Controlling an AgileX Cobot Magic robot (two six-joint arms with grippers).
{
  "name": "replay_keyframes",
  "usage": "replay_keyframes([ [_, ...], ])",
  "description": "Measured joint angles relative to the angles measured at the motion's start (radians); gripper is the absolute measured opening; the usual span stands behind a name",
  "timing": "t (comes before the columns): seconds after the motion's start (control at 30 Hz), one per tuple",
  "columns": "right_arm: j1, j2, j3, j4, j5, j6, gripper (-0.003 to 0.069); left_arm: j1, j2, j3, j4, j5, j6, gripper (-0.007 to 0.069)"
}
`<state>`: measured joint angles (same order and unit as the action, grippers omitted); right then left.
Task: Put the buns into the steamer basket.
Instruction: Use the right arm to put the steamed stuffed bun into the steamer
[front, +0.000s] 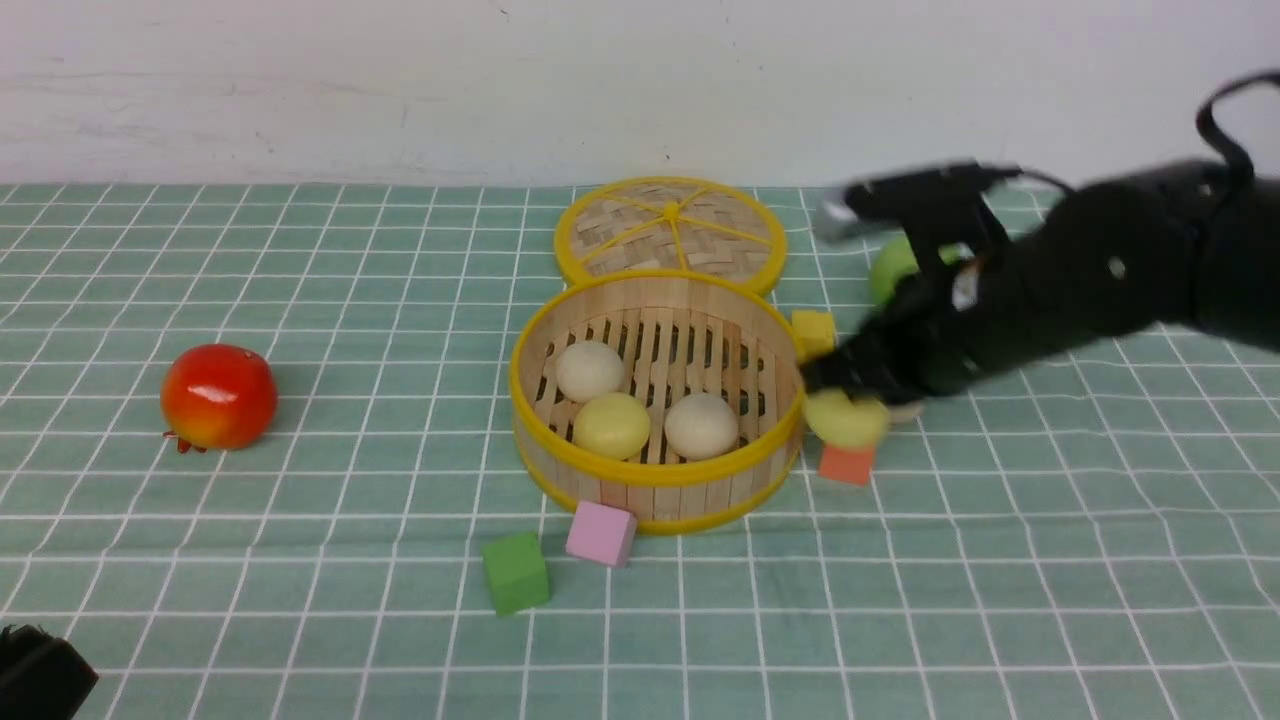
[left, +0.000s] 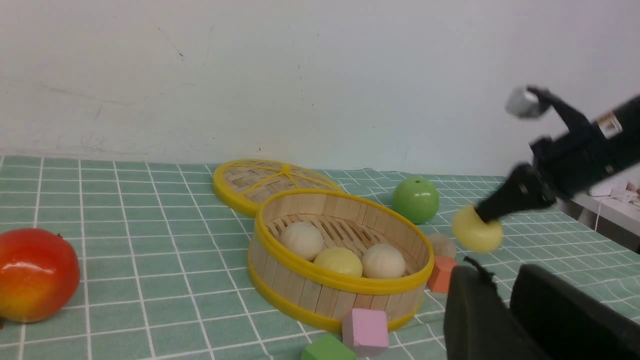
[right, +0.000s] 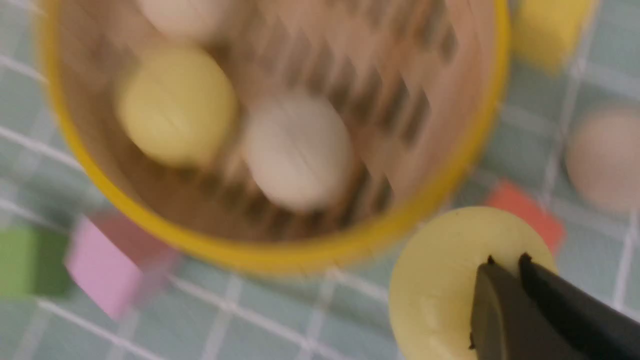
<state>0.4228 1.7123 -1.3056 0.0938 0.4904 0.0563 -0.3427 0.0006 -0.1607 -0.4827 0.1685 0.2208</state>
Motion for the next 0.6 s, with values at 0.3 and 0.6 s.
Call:
replay_keyframes([
  [0.3,0.017,0.266,-0.282,0.019,-0.028,-0.022,0.0006,0.0,0.0,0.0,0.0,0.0,0.0,0.0123],
  [0.6,0.017,0.447,-0.367,-0.043,-0.13,-0.025,0.0037,0.0,0.0,0.0,0.0,0.0,0.0,0.0131],
])
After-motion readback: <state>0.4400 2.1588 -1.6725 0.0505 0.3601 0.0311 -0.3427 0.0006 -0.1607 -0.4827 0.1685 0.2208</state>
